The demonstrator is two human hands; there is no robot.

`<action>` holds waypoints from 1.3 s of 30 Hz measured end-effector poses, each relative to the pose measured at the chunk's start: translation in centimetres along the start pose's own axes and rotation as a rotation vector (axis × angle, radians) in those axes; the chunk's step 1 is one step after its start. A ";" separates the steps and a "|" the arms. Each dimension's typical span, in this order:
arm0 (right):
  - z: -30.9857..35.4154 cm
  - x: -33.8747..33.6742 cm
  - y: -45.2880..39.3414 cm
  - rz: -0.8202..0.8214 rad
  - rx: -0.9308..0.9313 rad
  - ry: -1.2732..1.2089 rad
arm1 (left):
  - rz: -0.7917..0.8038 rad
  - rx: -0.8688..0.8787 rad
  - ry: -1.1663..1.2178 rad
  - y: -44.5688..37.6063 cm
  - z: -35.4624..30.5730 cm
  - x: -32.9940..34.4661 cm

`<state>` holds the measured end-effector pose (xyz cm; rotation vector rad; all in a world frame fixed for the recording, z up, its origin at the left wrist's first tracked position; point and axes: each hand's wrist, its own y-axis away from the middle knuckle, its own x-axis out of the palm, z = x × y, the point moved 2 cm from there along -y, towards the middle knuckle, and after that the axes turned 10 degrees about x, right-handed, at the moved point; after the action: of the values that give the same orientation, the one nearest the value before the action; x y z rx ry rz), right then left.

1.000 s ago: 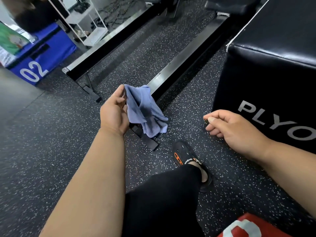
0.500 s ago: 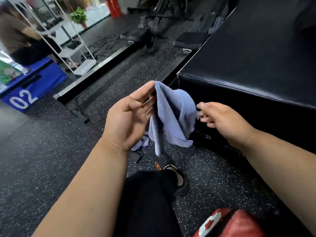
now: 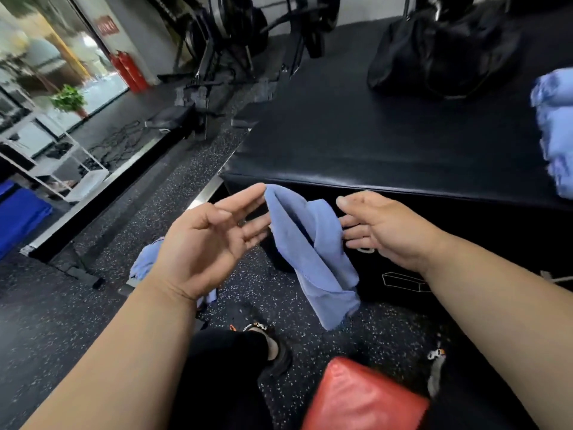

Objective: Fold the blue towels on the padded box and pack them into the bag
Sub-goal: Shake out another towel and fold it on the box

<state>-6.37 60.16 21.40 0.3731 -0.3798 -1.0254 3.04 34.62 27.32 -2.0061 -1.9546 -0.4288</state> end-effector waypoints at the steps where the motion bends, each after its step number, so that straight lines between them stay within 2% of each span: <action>1: 0.0 -0.4 0.1 -0.006 -0.017 0.021 | 0.036 -0.014 -0.010 -0.3 0.2 0.5; 6: 1.1 -2.2 0.2 -0.074 -0.128 0.029 | 0.106 -0.069 -0.019 -2.0 0.5 1.3; 9: 2.6 -4.0 0.1 -0.143 -0.162 -0.113 | 0.112 -0.068 -0.020 -3.0 0.0 0.9; 12: 3.8 -6.1 0.1 -0.145 -0.200 -0.289 | 0.030 -0.047 -0.018 -4.0 0.0 0.6; 16: 4.3 -7.3 0.6 -0.005 -0.267 -0.478 | 0.023 -0.133 -0.036 -5.4 1.5 1.8; 20: 4.6 -7.7 0.9 0.133 -0.297 -0.576 | 0.023 -0.168 -0.178 -7.1 3.5 3.9; 23: 4.8 -8.1 0.9 0.129 -0.311 -0.584 | -0.071 -0.116 -0.262 -8.2 4.4 4.9; 26: 4.8 -8.8 0.4 0.003 -0.338 -0.554 | -0.237 -0.025 -0.294 -8.8 4.5 5.1; 29: 4.8 -9.9 0.2 -0.119 -0.375 -0.564 | -0.303 0.027 -0.314 -8.9 3.7 4.8; 32: 5.0 -11.0 0.4 -0.167 -0.410 -0.606 | -0.364 0.128 -0.381 -8.8 2.3 4.5; 35: 4.8 -11.3 0.3 -0.177 -0.392 -0.616 | -0.361 0.219 -0.428 -8.6 0.8 4.7; 39: 4.1 -10.6 0.2 -0.170 -0.244 -0.677 | -0.262 0.237 -0.435 -8.1 -0.5 5.1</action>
<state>-13.09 69.00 23.65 -0.1803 -0.8286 -1.3377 -4.97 39.18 29.98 -1.8074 -2.4035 0.2006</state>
